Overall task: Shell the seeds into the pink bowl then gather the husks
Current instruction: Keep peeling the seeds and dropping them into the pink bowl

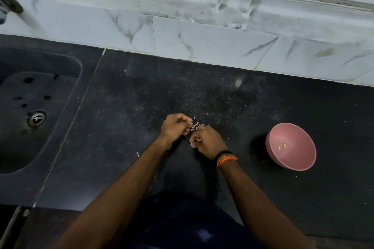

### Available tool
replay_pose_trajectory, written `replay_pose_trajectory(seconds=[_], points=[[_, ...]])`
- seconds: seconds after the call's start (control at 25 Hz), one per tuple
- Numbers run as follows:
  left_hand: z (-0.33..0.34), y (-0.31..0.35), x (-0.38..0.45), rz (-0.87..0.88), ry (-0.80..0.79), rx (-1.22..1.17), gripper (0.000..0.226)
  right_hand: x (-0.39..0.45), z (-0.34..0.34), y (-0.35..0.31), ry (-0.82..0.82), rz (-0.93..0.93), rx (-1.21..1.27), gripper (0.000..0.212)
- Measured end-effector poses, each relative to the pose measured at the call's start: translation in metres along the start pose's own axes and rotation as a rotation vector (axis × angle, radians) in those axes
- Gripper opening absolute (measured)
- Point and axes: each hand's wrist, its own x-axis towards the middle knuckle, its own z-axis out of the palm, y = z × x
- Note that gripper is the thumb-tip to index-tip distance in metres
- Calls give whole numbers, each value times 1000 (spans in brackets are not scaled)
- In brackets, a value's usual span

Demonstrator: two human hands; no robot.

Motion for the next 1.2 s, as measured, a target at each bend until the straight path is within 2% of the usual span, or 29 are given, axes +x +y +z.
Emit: replay_pose_trajectory(seconds=[0.2, 0.4, 0.52, 0.64, 0.84, 1.12, 1.2], points=[[2, 3, -1, 8, -19, -77, 11, 4, 2, 2, 156, 25, 175, 7], [4, 11, -5, -33, -34, -268, 15, 11, -2, -7, 422, 229, 657, 12], [3, 14, -5, -4, -81, -382, 15, 11, -10, -13, 483, 280, 892, 14], [6, 17, -6, 46, -74, -406, 16, 9, -15, -18, 523, 289, 1027, 17], [8, 23, -8, 72, -80, -411, 9, 8, -18, -17, 590, 267, 1042, 21], [4, 28, -6, 321, -96, -249, 7, 8, -23, -13, 616, 129, 682, 11], [0, 29, -5, 368, -103, -195, 5, 7, -26, -12, 622, 124, 662, 8]])
